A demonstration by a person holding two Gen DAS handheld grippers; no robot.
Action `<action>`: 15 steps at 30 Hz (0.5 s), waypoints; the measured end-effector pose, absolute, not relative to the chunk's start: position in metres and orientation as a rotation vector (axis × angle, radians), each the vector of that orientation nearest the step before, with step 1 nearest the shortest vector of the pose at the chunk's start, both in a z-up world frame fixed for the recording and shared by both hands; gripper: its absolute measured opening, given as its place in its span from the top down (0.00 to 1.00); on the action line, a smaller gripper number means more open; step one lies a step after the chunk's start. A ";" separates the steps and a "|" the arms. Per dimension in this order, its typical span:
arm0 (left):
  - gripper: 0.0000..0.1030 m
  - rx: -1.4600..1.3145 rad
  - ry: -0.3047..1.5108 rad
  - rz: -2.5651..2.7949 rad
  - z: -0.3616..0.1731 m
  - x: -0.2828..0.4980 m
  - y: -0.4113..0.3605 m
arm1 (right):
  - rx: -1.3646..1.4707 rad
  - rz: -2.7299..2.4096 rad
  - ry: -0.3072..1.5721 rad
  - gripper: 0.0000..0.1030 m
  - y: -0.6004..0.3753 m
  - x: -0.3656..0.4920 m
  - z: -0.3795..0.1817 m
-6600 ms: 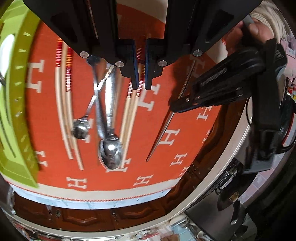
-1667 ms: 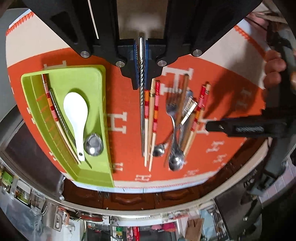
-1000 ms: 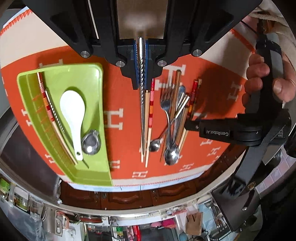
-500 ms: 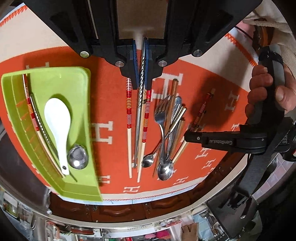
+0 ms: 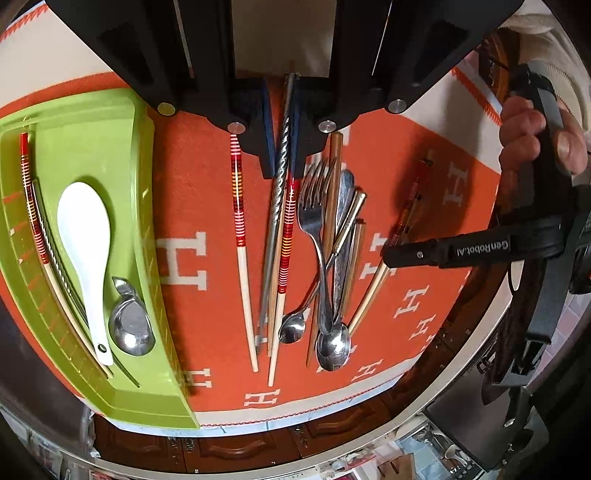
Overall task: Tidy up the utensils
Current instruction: 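Lift both held chopsticks and carry them toward the green tray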
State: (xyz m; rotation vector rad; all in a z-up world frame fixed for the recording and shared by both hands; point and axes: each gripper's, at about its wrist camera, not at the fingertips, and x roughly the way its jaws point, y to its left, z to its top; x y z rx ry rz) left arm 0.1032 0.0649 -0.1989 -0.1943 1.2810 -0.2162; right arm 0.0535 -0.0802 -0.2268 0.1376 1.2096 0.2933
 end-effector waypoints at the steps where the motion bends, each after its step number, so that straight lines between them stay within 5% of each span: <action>1: 0.96 -0.205 1.287 -0.228 -0.199 0.104 0.066 | 0.145 0.288 1.207 0.94 -0.080 0.053 -0.226; 15: 0.96 -0.352 1.180 -0.260 -0.156 0.087 0.077 | 0.187 0.259 1.050 0.94 -0.093 0.031 -0.190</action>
